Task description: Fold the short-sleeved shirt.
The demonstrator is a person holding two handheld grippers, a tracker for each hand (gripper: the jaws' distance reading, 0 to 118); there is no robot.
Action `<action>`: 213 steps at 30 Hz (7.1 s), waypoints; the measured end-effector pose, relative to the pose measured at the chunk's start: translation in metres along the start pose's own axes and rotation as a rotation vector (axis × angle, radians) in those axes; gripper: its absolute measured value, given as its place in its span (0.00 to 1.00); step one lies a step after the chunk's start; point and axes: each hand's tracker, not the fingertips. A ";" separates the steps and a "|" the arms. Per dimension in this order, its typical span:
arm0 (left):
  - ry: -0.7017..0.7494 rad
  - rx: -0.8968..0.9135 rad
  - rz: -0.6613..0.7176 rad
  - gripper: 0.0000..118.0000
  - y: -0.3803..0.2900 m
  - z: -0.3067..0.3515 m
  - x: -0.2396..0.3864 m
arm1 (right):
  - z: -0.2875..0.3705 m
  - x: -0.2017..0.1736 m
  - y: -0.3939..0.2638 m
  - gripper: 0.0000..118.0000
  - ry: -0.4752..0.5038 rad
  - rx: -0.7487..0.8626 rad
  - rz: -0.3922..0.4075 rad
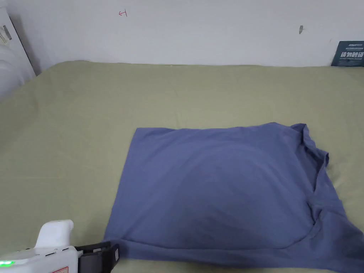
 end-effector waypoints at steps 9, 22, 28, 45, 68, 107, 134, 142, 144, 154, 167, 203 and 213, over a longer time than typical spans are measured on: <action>0.077 -0.003 -0.169 0.08 0.004 -0.053 0.018 | -0.010 0.013 -0.002 0.00 -0.037 0.012 -0.043; 0.002 0.017 -0.074 0.04 0.010 -0.041 0.014 | -0.077 0.035 0.008 0.80 -0.065 -0.094 0.023; -0.002 0.016 -0.068 0.04 0.013 -0.034 0.019 | -0.068 0.025 0.004 0.06 -0.055 -0.074 0.013; 0.011 0.077 -0.121 0.04 0.137 -0.051 0.025 | -0.069 0.017 0.132 0.06 -0.044 0.126 0.005; 0.087 0.028 0.009 0.00 0.114 -0.036 0.013 | -0.062 0.016 0.100 0.00 -0.070 0.066 0.062; 0.041 -0.109 0.081 0.02 0.115 -0.106 0.015 | -0.141 0.041 0.106 0.03 -0.010 -0.048 -0.120; -0.019 -0.172 0.070 0.02 -0.003 -0.029 -0.003 | -0.055 0.071 -0.017 0.03 0.032 -0.162 -0.199; -0.002 -0.173 0.045 0.38 -0.001 -0.023 -0.004 | -0.043 0.062 -0.013 0.19 0.010 -0.179 -0.141; 0.033 -0.178 0.040 0.84 0.006 -0.010 -0.007 | -0.026 0.060 -0.008 0.64 -0.067 -0.181 -0.071; 0.020 0.011 -0.060 0.00 0.103 0.007 0.004 | 0.013 0.026 0.058 0.00 0.049 0.017 -0.035; 0.096 -0.151 -0.022 0.75 0.257 -0.160 0.032 | -0.083 -0.007 0.181 0.00 0.062 0.008 0.054; -0.027 -0.025 -0.148 0.02 0.209 -0.052 0.041 | -0.034 0.038 0.210 0.00 -0.006 0.108 0.093; -0.066 -0.052 -0.062 0.02 0.082 0.025 0.009 | 0.023 0.064 0.081 0.00 0.062 0.032 -0.003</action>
